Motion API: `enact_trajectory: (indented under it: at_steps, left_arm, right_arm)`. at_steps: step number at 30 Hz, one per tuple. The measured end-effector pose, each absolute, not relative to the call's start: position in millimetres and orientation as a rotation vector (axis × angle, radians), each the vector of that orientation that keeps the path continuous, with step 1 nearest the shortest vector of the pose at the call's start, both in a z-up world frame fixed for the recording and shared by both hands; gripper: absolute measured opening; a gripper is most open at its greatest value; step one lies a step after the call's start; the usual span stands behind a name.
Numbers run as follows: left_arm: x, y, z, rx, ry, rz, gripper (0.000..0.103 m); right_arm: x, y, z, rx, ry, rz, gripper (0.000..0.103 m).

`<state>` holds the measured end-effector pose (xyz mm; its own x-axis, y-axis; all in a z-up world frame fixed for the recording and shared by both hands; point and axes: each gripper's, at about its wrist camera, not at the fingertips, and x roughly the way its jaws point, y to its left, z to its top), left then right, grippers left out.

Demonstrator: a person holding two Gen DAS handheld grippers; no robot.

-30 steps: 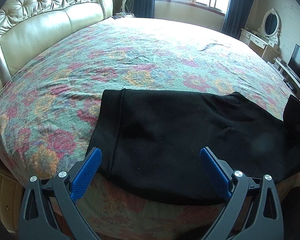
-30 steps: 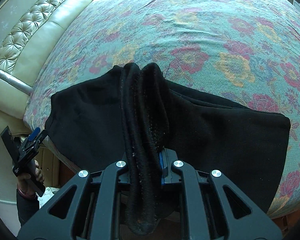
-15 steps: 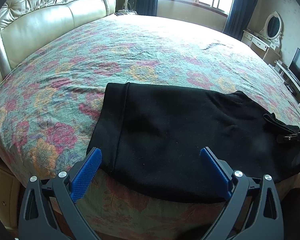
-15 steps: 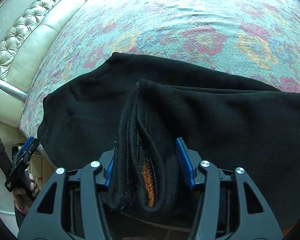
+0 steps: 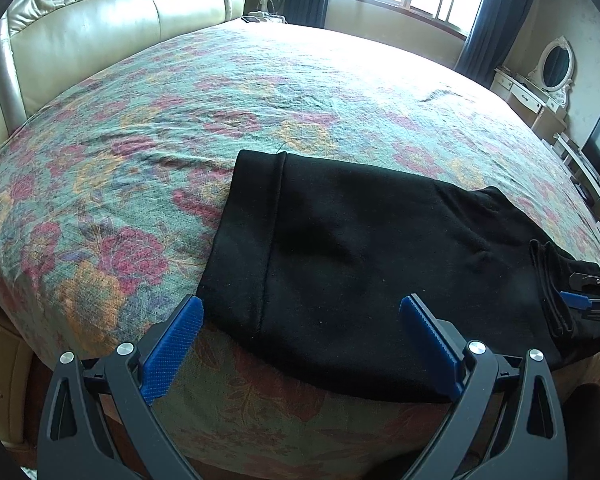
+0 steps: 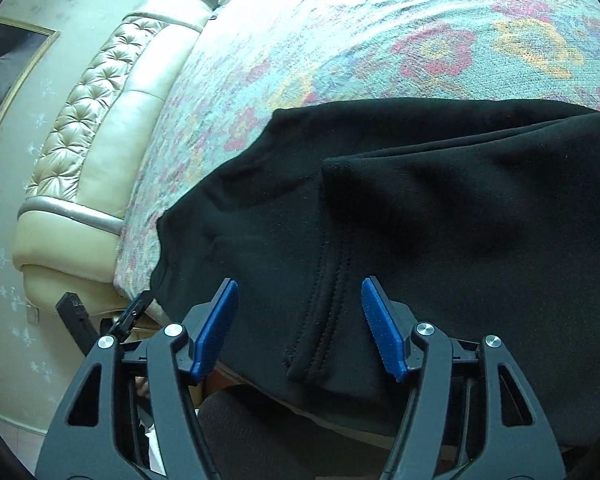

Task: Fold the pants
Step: 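Release the cuffs and open the right tool above the folded pants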

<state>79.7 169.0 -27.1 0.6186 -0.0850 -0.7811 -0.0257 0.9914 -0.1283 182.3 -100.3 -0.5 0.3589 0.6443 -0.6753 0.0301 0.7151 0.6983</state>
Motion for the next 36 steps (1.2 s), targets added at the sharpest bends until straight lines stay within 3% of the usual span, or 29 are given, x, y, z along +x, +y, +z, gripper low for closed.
enact_trajectory:
  at_steps: [11, 23, 36]
  left_arm:
    - [93, 238, -8, -0.269, 0.884, -0.134, 0.098]
    - [141, 257, -53, -0.449, 1.08, -0.4, 0.098]
    - [176, 267, -75, -0.697, 1.072, -0.593, 0.098]
  right_arm:
    - [133, -127, 6, 0.698, 1.071, 0.475, 0.064]
    - [124, -130, -4, 0.722, 1.077, 0.463, 0.065]
    - [129, -127, -9, 0.723, 1.085, 0.47, 0.07]
